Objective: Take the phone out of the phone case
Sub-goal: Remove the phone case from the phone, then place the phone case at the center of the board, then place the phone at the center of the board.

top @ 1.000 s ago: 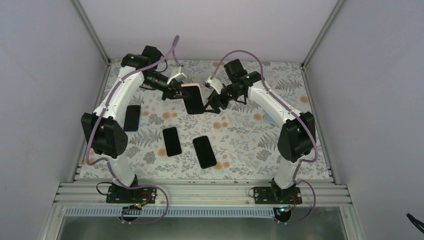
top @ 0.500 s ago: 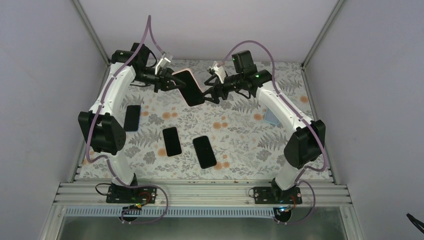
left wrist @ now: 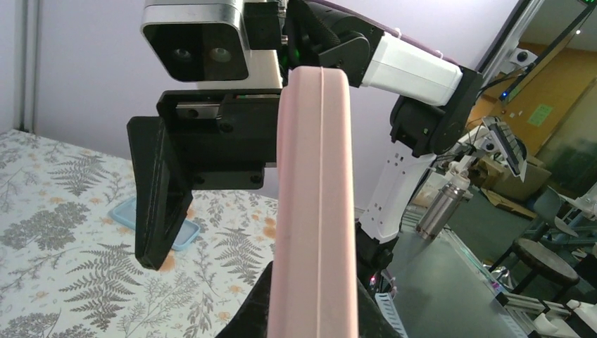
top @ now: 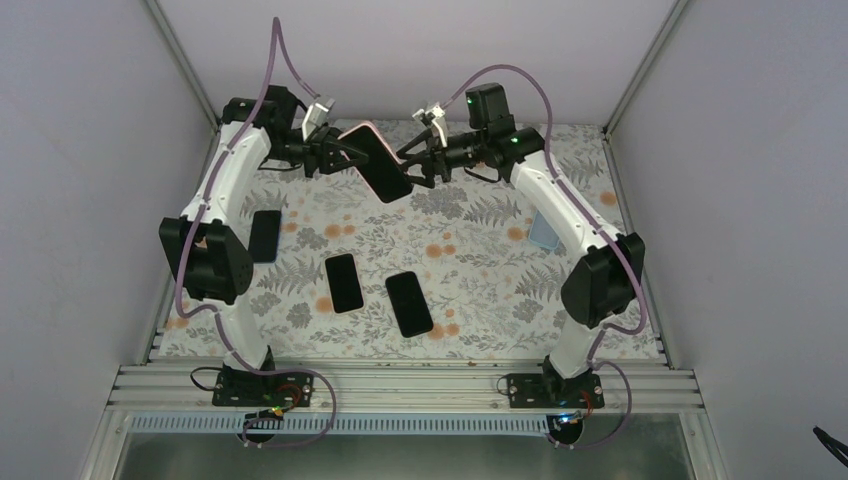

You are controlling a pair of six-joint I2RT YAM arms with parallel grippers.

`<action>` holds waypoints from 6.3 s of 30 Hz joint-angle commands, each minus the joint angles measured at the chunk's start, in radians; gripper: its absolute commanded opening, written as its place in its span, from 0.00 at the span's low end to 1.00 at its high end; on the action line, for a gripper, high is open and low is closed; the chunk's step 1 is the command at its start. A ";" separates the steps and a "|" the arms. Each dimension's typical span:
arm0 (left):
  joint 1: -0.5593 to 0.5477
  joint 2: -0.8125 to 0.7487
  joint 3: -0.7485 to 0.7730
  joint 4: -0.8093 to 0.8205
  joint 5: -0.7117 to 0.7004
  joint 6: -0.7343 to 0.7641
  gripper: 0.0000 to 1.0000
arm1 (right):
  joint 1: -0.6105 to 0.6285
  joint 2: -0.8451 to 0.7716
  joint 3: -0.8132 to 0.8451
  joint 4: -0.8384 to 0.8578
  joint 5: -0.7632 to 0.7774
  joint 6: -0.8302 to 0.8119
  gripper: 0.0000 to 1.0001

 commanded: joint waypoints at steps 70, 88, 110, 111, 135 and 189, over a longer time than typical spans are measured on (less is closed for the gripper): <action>-0.537 -0.090 -0.152 1.525 -1.614 -0.503 1.00 | -0.132 -0.047 0.221 0.279 0.850 0.551 0.03; -0.546 -0.032 -0.133 1.596 -1.758 -0.484 0.99 | -0.108 -0.050 0.197 0.293 0.850 0.537 0.03; -0.563 0.039 -0.249 2.146 -2.293 -0.323 0.65 | -0.102 0.017 0.319 0.007 0.253 0.406 0.03; -0.562 0.044 -0.242 2.127 -2.295 -0.338 0.63 | -0.102 0.005 0.300 0.005 0.240 0.390 0.03; -0.524 0.071 -0.069 1.725 -2.075 -0.672 0.02 | -0.089 -0.235 0.056 -0.018 0.162 0.262 0.03; -0.279 0.008 -0.850 1.605 -2.279 0.039 0.02 | -0.399 0.353 -0.181 -0.238 0.762 -0.084 0.17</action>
